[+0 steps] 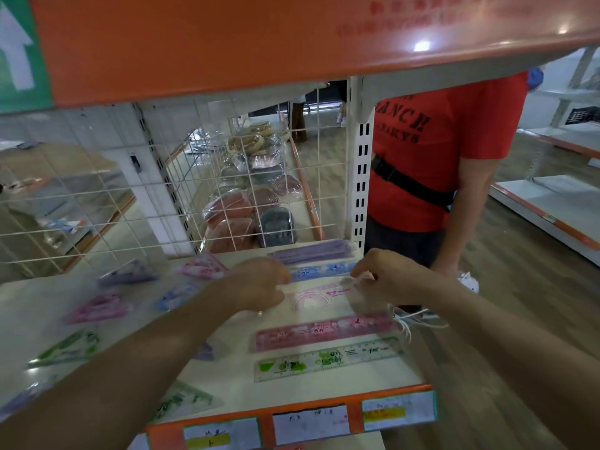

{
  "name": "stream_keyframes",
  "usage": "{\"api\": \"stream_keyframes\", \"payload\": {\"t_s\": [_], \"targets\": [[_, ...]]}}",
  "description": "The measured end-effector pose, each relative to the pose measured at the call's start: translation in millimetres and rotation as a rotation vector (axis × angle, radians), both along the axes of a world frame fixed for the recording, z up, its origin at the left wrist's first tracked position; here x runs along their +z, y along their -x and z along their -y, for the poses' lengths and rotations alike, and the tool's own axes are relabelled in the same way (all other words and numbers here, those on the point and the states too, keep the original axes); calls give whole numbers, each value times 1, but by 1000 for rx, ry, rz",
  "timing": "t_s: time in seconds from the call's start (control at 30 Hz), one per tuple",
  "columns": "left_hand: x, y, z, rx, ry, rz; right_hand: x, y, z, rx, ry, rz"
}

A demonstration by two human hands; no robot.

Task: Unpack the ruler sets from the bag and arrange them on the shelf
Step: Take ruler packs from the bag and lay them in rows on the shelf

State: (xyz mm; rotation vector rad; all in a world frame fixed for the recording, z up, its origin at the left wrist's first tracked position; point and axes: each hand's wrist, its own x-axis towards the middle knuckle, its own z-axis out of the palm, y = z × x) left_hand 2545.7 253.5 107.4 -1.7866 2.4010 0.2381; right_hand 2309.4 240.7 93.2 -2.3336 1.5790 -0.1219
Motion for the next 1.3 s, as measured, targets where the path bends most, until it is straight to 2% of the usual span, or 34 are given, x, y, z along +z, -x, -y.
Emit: {"api": "stream_keyframes", "payload": {"t_s": [0.1,0.27,0.57,0.9,1.1,1.3], "targets": [[1,-3,16,48,85,10,-1,1,22,-69,32,2],[-10,1,29,45,98,59,-6,-16,43,-131,-6,-42],[-20,4,35,8,103,90,-3,-22,43,-116,-41,-73],[-24,14,42,-20,95,-26,0,-11,44,-212,-134,23],[-26,18,49,-31,91,-40,-5,-2,47,-350,-269,249],[-31,21,48,-39,140,-46,-9,3,53,-365,-256,302]]}}
